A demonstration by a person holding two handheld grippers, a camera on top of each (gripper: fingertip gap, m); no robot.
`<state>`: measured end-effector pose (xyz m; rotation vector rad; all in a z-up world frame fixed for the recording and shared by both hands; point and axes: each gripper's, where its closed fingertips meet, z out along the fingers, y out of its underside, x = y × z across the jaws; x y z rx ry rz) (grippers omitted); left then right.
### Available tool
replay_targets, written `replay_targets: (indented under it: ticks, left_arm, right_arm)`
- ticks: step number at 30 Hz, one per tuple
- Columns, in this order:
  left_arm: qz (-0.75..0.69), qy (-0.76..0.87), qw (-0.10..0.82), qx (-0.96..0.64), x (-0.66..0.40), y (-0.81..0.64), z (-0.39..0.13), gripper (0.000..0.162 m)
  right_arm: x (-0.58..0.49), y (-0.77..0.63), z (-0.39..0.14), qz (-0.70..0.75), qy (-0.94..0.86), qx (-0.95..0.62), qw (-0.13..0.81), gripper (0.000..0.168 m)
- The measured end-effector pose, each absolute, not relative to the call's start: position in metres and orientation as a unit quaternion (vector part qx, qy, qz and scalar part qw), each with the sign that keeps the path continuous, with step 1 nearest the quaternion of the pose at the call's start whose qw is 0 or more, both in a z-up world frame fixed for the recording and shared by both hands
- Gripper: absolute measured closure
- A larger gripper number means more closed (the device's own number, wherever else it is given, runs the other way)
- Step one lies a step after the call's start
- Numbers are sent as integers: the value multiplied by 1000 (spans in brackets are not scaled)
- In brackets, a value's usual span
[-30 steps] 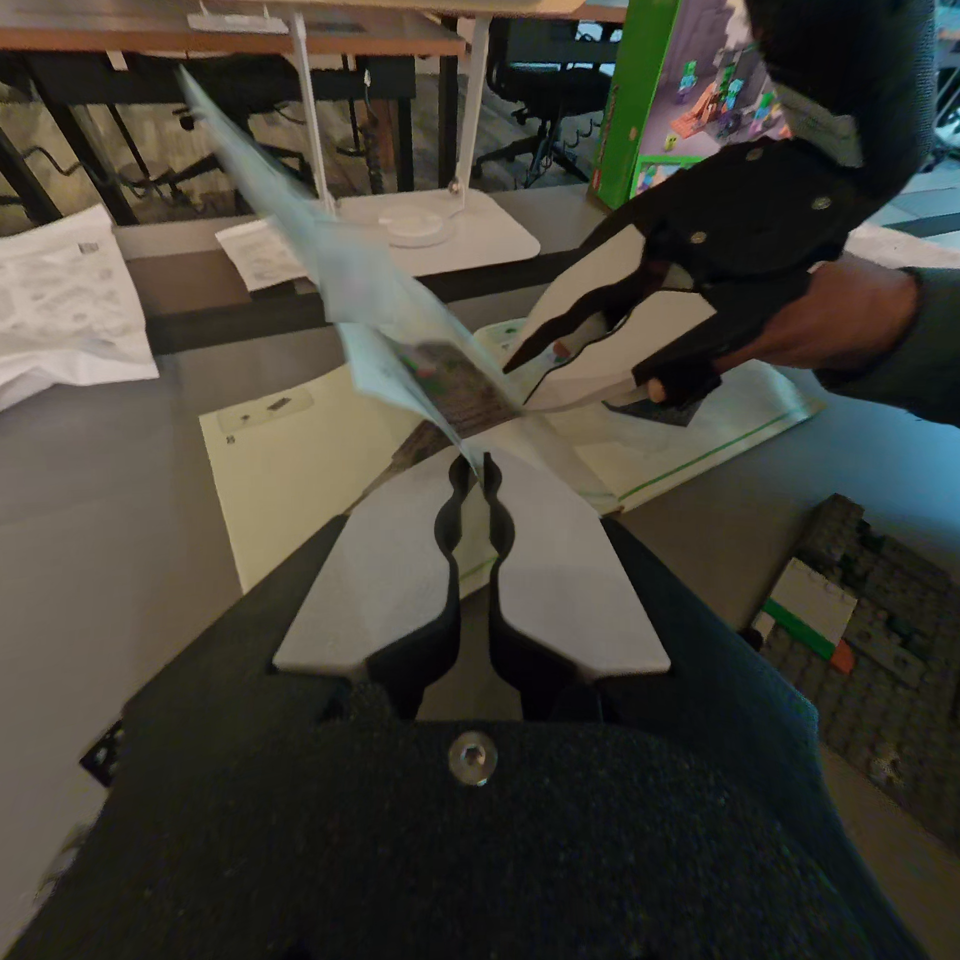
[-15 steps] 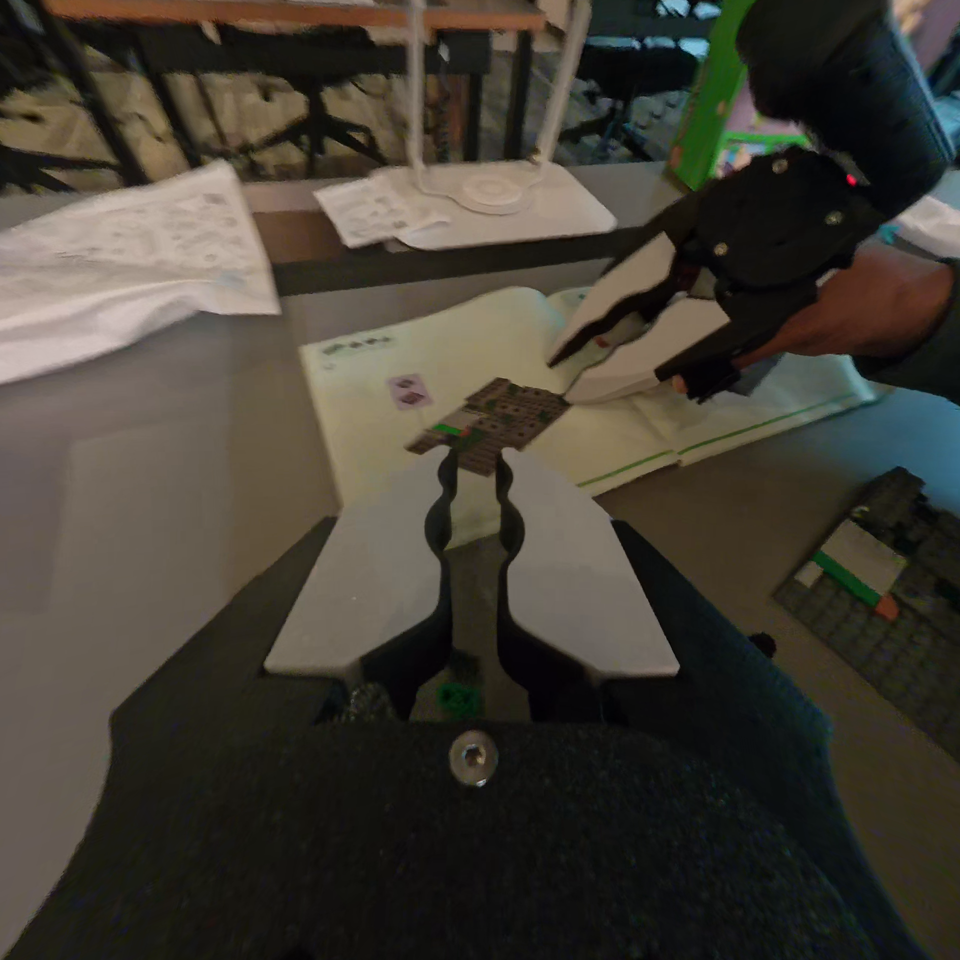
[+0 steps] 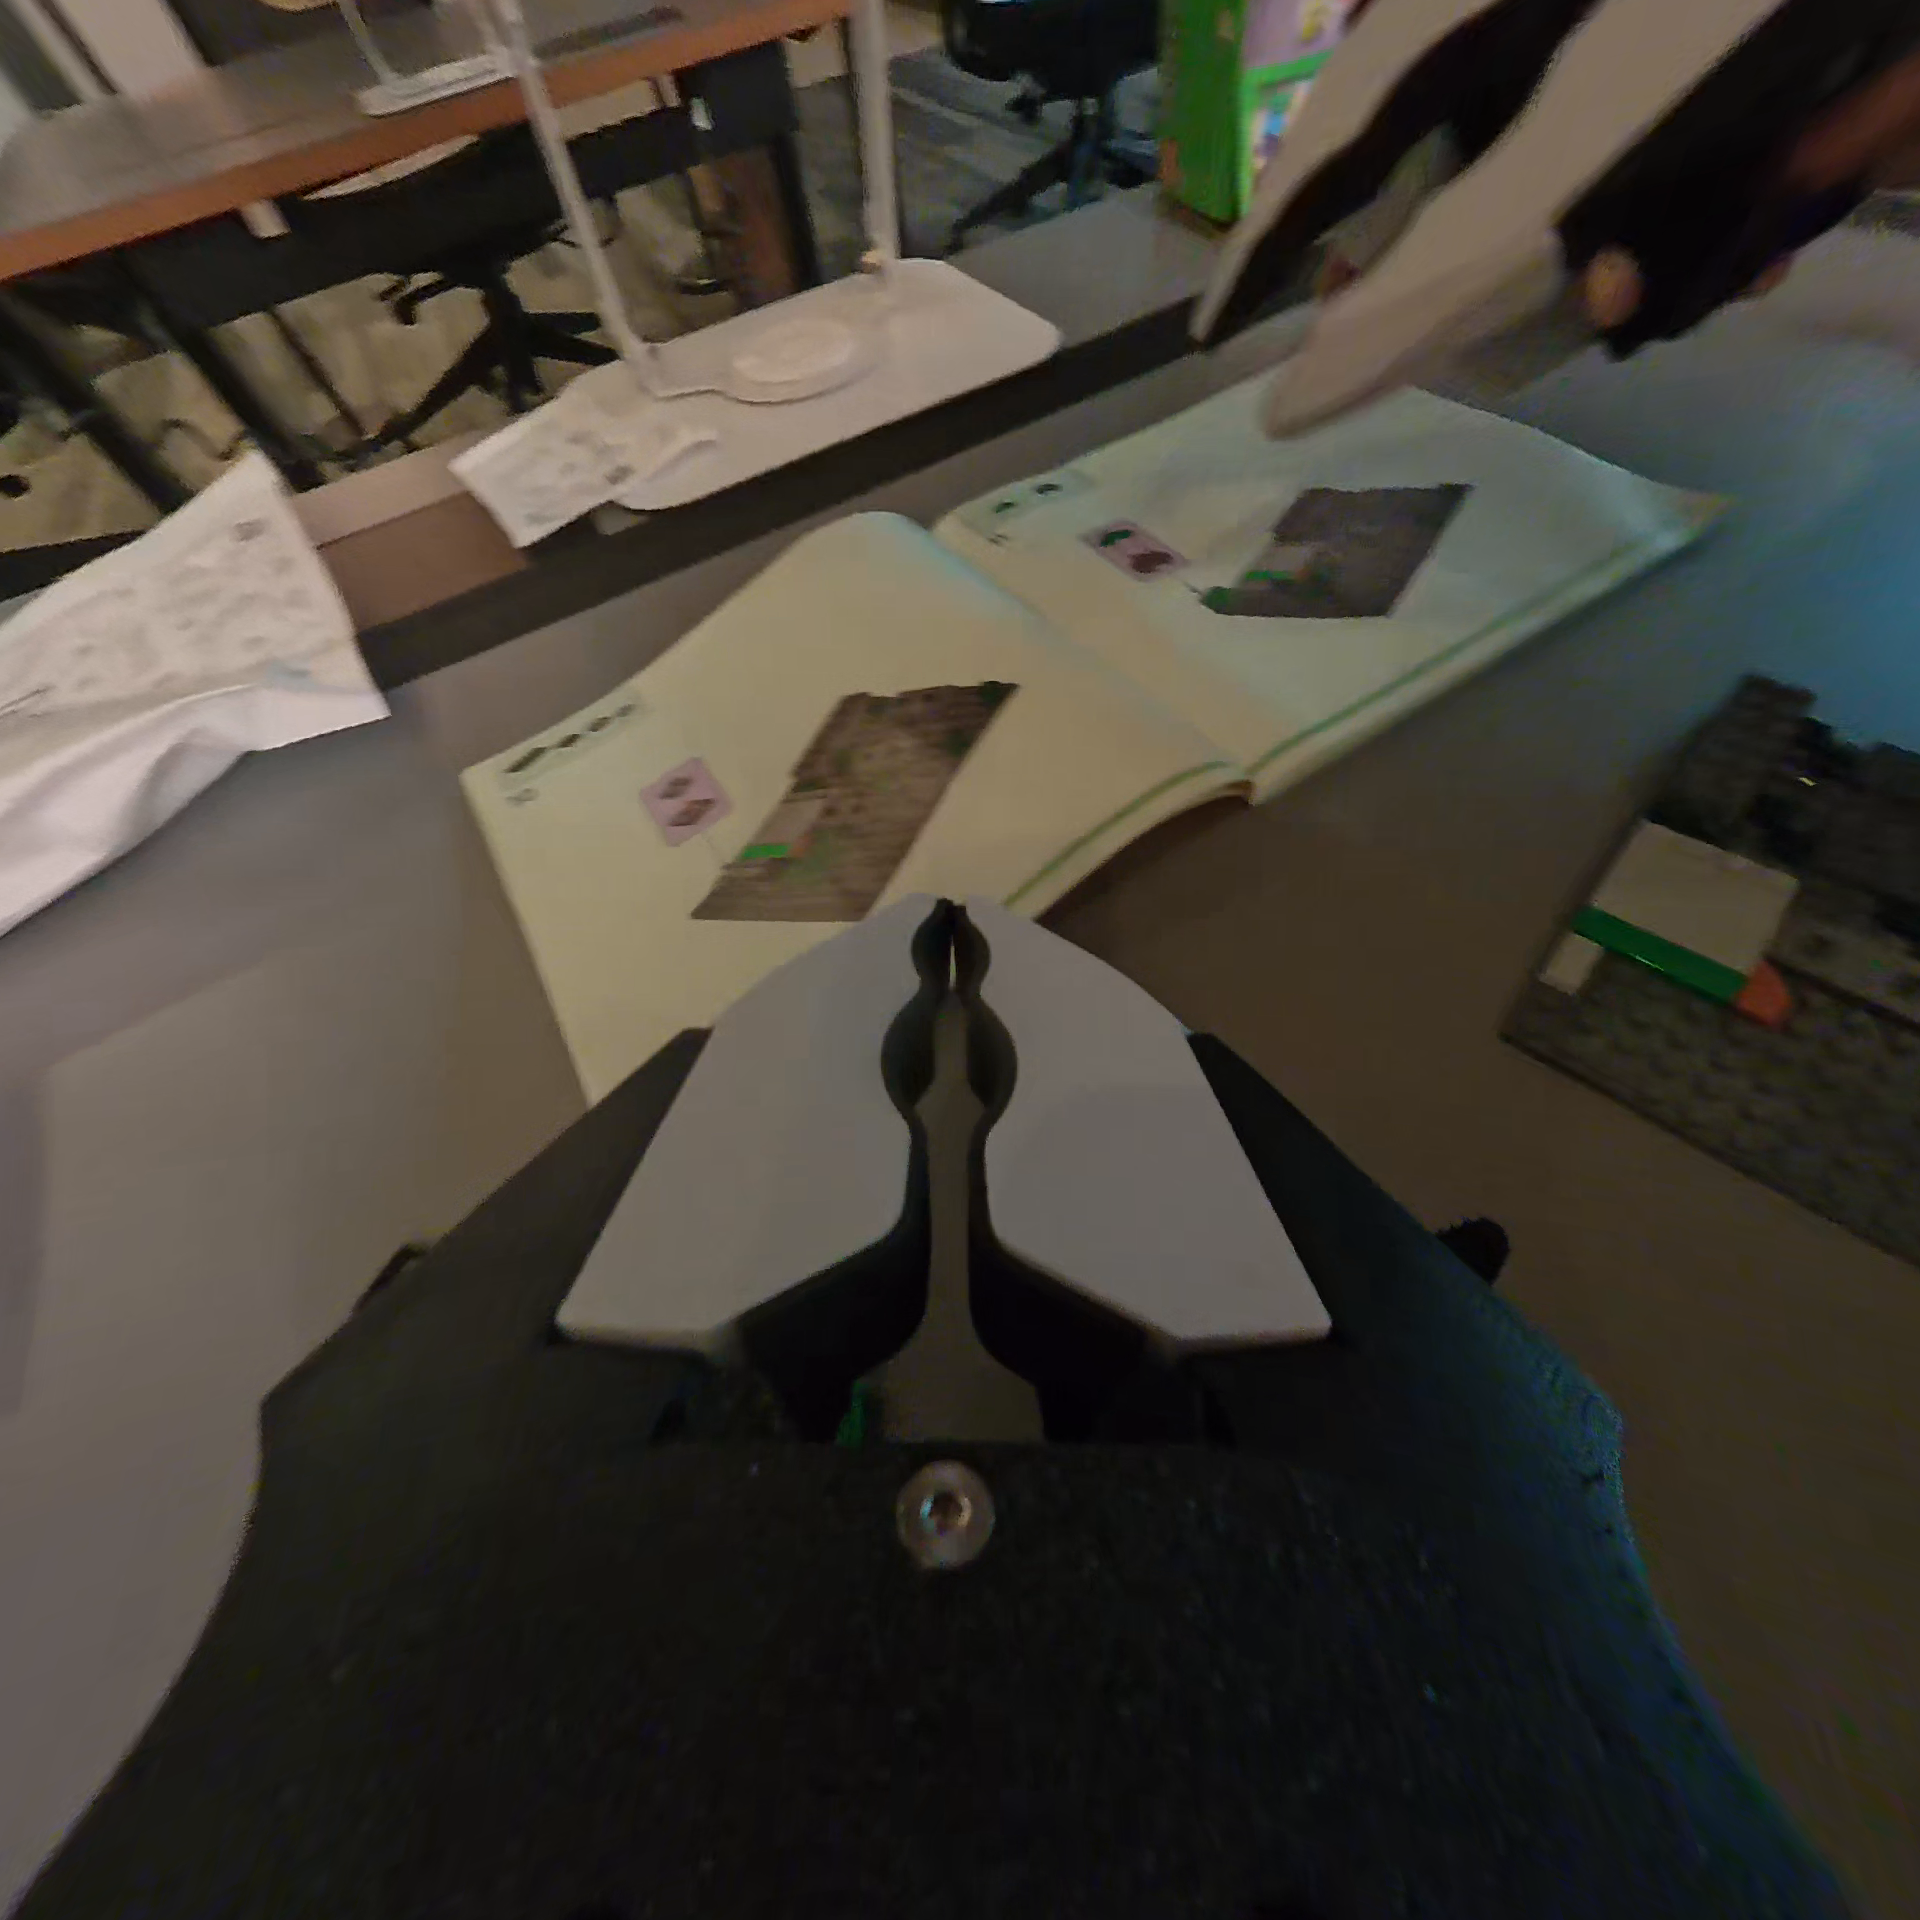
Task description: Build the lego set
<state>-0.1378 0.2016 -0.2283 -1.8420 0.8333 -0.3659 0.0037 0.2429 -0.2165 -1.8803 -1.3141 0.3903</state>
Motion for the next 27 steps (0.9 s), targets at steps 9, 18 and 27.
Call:
replay_targets:
  ticks: [9,18,27]
  left_arm:
    - [-156,380,502,-761,-131,196,-240,162]
    - [-144,390,499,-760,-134,195,-243,162]
    - [-142,396,490,-763,-134,194,-247,162]
  right_arm:
    - [55,207,-274,117,-518,-797,289,121]
    - [48,227,-285,154,-477,-819,280,147]
    - [66,215,-286,149,-476,-823,273,154]
